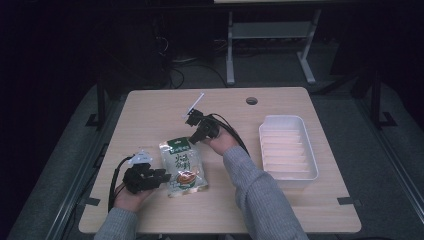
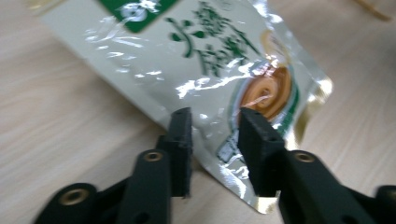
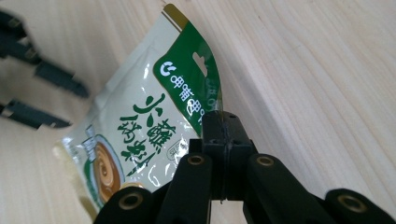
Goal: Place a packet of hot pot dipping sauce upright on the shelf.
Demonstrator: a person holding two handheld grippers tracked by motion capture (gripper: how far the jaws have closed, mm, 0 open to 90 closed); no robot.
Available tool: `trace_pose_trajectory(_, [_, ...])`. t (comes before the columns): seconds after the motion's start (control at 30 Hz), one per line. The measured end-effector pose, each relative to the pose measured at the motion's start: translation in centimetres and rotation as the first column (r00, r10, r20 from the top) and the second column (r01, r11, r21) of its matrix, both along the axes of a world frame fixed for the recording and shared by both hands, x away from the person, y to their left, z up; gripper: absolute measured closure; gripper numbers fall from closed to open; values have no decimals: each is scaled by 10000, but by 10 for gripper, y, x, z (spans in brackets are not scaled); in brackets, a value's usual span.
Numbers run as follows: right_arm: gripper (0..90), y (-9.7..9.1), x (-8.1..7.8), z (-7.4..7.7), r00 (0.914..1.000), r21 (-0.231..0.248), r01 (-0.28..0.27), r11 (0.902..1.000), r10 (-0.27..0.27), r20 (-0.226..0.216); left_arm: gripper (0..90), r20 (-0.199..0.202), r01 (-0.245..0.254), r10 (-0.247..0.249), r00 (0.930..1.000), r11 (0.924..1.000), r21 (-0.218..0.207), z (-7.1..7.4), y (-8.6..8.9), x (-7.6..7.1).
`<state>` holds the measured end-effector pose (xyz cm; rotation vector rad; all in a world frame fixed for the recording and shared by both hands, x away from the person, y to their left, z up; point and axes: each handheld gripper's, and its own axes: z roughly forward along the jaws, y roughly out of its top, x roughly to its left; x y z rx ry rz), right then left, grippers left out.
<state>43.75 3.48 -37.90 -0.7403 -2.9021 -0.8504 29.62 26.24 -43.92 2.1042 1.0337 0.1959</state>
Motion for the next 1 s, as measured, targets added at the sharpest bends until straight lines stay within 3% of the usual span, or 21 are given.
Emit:
trace_pose_trajectory(0.13, [899,-6,-7,10,9998,303,-167,9994,163,112,532,1,-277,277,9996,9995,-162,0,5,1])
trace_pose_trajectory(0.37, [899,-13,-21,25,9979,581,-508,9970,483,428,415,28,-381,386,9993,9951,-908,1,13,5])
trace_pose_trajectory(0.77, [900,-20,-45,42,9888,1007,-1158,9882,1051,1056,323,-89,-141,128,9999,9863,-1643,3,16,15])
trace_pose_trajectory(0.9, [900,-23,-54,49,9832,1101,-1457,9832,1315,1265,304,-46,63,-74,10000,9771,-2128,3,18,19])
trace_pose_trajectory(1.0, [900,-24,-56,50,9815,1128,-1535,9817,1382,1324,308,-176,239,-282,9994,9775,-2097,3,16,23])
